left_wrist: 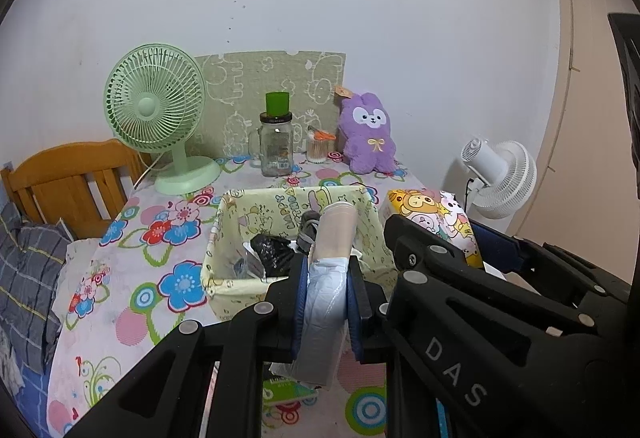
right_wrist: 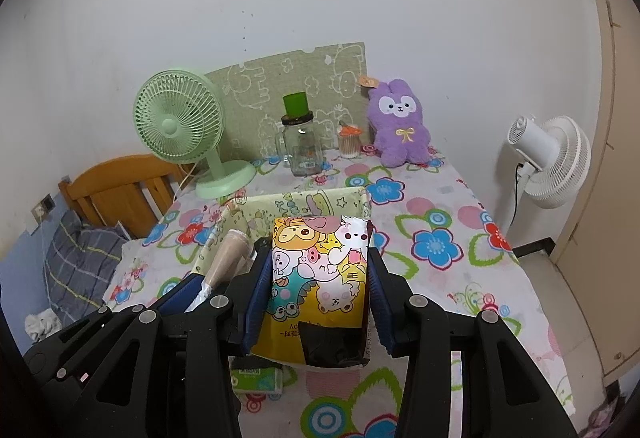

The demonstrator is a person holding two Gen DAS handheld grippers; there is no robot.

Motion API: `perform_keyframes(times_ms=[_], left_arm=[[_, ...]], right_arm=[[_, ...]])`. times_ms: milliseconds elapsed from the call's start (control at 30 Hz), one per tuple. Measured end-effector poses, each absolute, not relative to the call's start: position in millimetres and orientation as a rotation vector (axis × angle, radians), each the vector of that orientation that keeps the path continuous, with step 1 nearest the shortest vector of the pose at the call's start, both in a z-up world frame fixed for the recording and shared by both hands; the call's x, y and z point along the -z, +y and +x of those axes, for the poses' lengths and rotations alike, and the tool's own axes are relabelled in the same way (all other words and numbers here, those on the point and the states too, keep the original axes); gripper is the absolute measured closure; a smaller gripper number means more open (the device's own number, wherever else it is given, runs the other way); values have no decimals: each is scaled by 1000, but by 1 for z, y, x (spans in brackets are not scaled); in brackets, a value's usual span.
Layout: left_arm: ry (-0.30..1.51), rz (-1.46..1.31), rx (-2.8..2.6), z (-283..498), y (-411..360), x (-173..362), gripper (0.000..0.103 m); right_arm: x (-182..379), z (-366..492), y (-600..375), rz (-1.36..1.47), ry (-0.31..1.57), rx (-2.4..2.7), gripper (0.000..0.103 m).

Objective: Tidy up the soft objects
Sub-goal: 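Carry the white rolled cloth and yellow packet over the box with both grippers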

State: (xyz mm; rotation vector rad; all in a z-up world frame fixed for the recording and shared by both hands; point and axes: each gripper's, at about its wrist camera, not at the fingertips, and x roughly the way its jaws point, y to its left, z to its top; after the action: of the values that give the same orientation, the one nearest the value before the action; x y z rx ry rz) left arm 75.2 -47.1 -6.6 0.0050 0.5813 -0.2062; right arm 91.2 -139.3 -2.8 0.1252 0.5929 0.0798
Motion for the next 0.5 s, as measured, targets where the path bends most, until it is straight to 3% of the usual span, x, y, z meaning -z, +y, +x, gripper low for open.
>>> perform_keyframes(times_ms=[500], left_arm=[[609,-16,182,122,-42,9,86]], right_arm=[[5,140,-135,118,595,-73,54]])
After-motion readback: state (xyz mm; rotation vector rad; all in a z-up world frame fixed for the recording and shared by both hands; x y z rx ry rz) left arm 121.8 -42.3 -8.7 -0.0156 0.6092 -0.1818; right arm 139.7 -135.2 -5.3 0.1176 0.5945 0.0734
